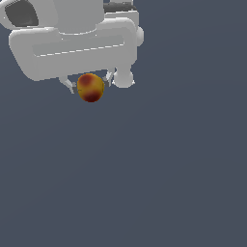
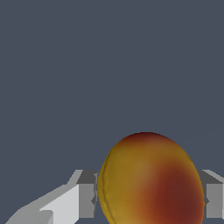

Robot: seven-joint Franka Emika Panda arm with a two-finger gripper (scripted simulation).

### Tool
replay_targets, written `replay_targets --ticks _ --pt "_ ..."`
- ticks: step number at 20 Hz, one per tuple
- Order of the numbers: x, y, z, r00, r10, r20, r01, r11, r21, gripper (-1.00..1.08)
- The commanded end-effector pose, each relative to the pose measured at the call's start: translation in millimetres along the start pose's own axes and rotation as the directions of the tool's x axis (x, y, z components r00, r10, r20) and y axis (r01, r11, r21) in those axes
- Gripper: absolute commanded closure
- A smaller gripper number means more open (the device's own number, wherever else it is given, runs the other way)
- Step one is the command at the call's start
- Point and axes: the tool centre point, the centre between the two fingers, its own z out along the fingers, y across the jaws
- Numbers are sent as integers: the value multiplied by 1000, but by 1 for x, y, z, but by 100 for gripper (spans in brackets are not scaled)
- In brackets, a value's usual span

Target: Pick up the object and move it to a goal position.

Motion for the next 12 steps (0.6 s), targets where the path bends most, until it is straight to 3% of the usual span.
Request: replay_targets --ticks 1,12 --pt "2 1 -7 1000 0 -1 0 1000 0 108" --pt "7 3 -17 1000 0 -1 0 1000 0 108"
